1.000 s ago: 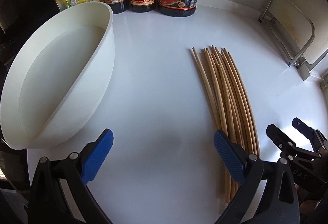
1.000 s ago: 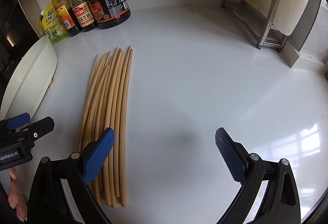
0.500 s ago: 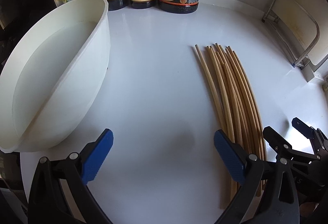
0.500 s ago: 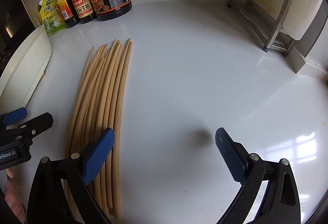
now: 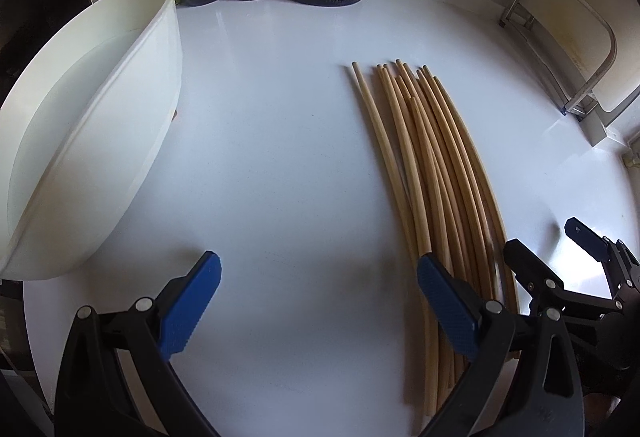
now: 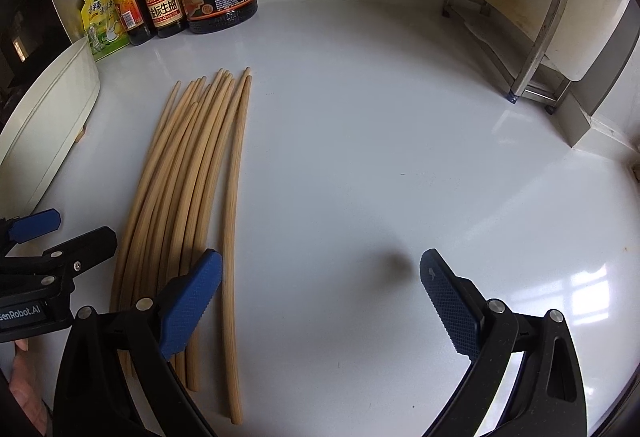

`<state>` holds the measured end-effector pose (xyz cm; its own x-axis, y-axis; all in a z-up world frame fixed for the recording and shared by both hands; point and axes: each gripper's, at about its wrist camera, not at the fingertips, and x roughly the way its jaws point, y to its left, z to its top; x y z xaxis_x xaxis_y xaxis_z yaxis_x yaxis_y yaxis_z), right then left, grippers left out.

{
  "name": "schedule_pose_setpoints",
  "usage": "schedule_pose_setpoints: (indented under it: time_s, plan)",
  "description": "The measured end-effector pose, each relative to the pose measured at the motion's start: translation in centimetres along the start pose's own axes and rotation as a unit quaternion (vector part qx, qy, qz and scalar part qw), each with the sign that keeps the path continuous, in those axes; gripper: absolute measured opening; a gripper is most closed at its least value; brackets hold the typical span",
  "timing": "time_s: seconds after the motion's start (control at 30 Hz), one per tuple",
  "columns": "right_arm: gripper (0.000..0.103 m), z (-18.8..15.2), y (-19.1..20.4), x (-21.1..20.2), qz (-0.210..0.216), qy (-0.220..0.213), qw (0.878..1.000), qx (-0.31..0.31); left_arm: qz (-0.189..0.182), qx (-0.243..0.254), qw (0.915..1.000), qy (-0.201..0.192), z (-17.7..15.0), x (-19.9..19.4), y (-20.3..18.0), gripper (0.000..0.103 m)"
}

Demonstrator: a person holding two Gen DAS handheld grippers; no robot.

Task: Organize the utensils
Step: 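Lower the left tool onto one wooden chopstick and close it while the right tool grasps another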

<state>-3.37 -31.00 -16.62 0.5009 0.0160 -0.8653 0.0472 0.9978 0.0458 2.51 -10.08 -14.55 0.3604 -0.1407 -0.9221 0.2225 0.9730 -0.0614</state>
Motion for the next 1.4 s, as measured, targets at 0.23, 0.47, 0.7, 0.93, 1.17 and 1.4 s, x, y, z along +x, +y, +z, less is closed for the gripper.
schedule_pose_setpoints:
  time_s: [0.23, 0.47, 0.7, 0.93, 1.17, 1.4]
  plan:
    - [0.095, -0.1, -1.7, 0.0, -0.006, -0.004, 1.000, 0.014, 0.007, 0.013, 0.9999, -0.004, -0.3, 0.2, -1.3, 0.097]
    - [0.095, -0.1, -1.8, 0.1, -0.002, -0.003, 1.000, 0.016, 0.016, 0.012, 0.9998, -0.007, -0.2, 0.3, -1.6, 0.097]
    - [0.095, 0.1, -1.3, 0.3, 0.003, -0.006, 1.000, 0.013, 0.034, -0.019, 0.9992, -0.014, 0.0, -0.1, 0.5, 0.097]
    - [0.095, 0.2, -1.1, 0.4, -0.003, -0.009, 1.000, 0.012, 0.035, -0.015, 0.9992, -0.010, 0.0, 0.2, 0.2, 0.097]
    - [0.095, 0.4, -1.2, 0.4, -0.007, -0.008, 1.000, 0.011, 0.029, -0.005, 0.9995, -0.010, -0.1, 0.1, -0.6, 0.097]
    - [0.095, 0.5, -1.2, 0.5, -0.009, -0.009, 1.000, 0.008, 0.038, -0.008, 0.9993, 0.000, -0.1, 0.8, -0.3, 0.097]
